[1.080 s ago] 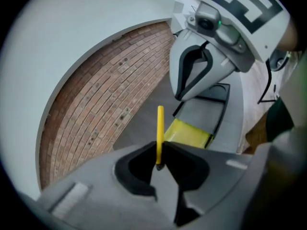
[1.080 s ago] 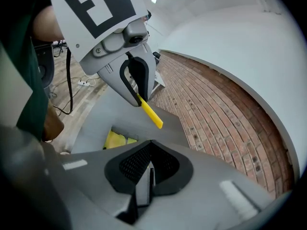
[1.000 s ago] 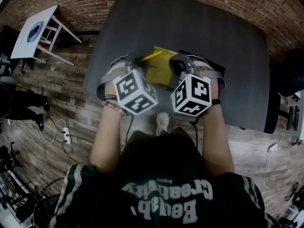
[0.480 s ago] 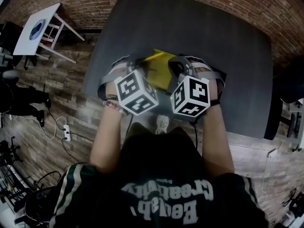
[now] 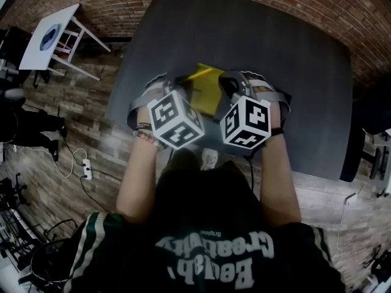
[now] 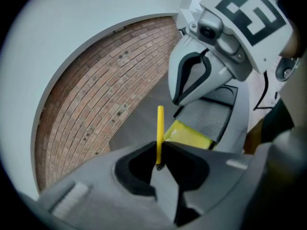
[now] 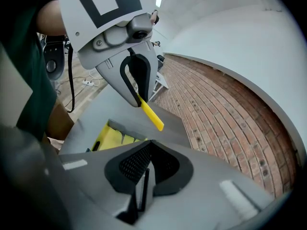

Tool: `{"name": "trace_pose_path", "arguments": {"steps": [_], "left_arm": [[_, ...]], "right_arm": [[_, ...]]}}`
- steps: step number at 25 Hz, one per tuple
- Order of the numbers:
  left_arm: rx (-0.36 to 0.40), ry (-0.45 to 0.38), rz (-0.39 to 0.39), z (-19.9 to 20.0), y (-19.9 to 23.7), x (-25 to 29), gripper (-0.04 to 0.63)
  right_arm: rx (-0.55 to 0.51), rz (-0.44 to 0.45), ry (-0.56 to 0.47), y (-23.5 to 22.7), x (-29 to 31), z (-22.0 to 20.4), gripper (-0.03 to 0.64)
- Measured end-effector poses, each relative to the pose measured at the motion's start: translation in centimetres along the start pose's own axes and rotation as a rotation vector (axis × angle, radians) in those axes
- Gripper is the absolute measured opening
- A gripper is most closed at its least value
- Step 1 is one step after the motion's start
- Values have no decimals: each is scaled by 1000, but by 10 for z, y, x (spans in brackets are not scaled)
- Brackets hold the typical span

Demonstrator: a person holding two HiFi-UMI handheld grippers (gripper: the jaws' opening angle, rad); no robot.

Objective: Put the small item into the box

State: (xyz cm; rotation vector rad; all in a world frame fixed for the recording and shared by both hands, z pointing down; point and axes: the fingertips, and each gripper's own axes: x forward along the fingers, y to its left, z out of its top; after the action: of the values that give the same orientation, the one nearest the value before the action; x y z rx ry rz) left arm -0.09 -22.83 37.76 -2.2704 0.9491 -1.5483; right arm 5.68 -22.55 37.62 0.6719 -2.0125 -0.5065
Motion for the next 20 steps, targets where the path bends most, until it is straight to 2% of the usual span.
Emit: {"name": "trace_pose_path", "arguments": {"steps": [10,20], "left_arm": [[-16,9,-14,-6,-7,5,54],[-31,-5,-30,5,-4,26,54]], "right_arm": [[10,2,-8,4,2,2,5],[21,0,17,-4,9,-10,6]]}}
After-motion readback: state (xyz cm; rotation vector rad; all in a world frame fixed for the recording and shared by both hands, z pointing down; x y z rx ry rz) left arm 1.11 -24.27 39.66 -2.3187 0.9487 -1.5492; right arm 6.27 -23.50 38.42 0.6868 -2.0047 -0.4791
